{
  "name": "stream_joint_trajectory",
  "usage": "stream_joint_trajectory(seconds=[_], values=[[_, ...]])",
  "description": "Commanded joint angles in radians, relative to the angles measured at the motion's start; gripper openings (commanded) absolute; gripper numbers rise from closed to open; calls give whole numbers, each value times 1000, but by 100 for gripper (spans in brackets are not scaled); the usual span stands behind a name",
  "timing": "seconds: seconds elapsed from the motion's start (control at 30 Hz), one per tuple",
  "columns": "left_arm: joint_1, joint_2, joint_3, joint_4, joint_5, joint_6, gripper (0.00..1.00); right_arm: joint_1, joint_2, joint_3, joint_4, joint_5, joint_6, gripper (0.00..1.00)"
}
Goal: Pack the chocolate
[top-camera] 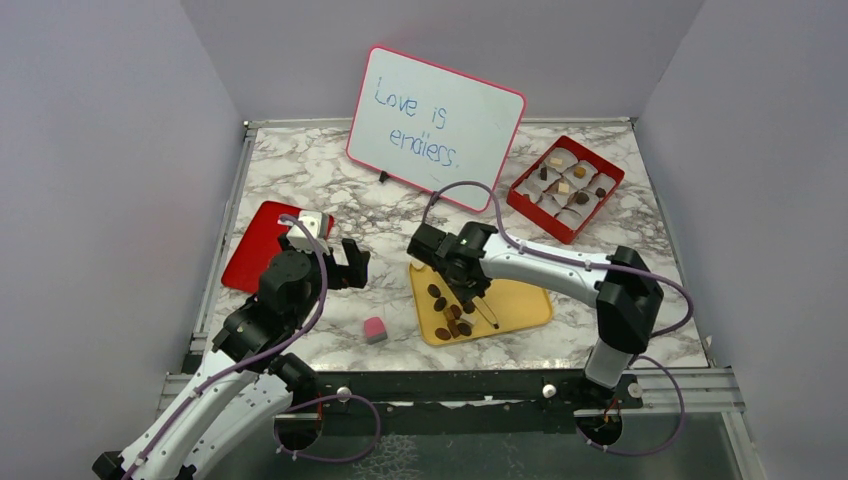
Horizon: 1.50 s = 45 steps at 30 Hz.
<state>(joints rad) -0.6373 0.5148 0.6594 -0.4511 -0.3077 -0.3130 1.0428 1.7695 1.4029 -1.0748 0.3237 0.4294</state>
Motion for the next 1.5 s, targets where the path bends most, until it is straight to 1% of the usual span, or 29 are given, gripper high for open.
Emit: stream_joint_trajectory(seconds=[0.0,0.3,0.57,0.83,1.1,1.23,1.47], values=[[-2,-1,-6,23,-18,3,99,8,-85,-46,-22,-9,5,30],[-2,4,-7,23,-13,2,99,8,-161,-111,-50,-7,30,29],[-2,4,-8,23,-13,1,99,4,-190,-73,-86,52,43,30],[-2,-2,-9,21,-13,3,99,-55,-196,2,-111,91,17,30],[-2,-1,-9,22,-8,5,99,-221,-215,57,-82,94,-66,29],[-2,-2,-10,22,-8,5,99,-336,-226,70,-60,82,-116,30],[-2,1,-10,23,-5,6,99,-556,-225,97,-2,10,-204,30]])
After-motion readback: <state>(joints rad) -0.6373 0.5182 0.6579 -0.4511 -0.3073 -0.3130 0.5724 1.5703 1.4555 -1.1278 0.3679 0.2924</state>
